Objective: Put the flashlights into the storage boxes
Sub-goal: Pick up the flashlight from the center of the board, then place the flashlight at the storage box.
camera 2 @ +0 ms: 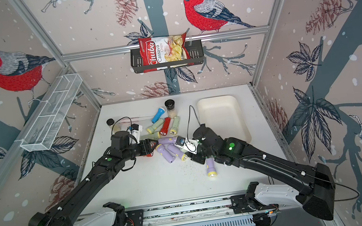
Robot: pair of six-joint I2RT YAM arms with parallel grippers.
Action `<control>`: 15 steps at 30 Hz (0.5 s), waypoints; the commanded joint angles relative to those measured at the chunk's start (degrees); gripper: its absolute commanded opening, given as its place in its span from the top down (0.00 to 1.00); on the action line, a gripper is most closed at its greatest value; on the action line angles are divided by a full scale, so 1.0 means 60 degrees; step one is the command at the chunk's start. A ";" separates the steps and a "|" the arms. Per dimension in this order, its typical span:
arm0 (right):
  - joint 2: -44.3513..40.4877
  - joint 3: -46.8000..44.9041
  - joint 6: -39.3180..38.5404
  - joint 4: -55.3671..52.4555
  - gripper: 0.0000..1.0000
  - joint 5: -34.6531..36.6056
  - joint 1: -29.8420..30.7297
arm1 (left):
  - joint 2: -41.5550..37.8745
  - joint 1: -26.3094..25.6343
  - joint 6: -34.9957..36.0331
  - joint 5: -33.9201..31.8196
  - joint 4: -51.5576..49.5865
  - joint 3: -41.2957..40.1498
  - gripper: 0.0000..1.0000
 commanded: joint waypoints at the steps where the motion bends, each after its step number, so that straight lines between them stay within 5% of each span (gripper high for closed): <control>1: -0.0107 0.0274 -0.2499 -0.0002 0.63 -0.0765 -0.1235 | 0.0125 -0.0002 -0.0112 0.0296 0.0526 -0.0048 0.37; 5: 0.0507 0.0721 -0.2227 0.0357 0.63 -0.1404 -0.3391 | 0.0252 -0.0001 -0.0149 0.0351 0.0638 -0.0044 0.37; 15: 0.4295 0.3793 0.3357 0.0596 0.62 -0.1807 -0.6471 | 0.0602 -0.0005 -0.0134 0.0203 0.0828 0.0066 0.37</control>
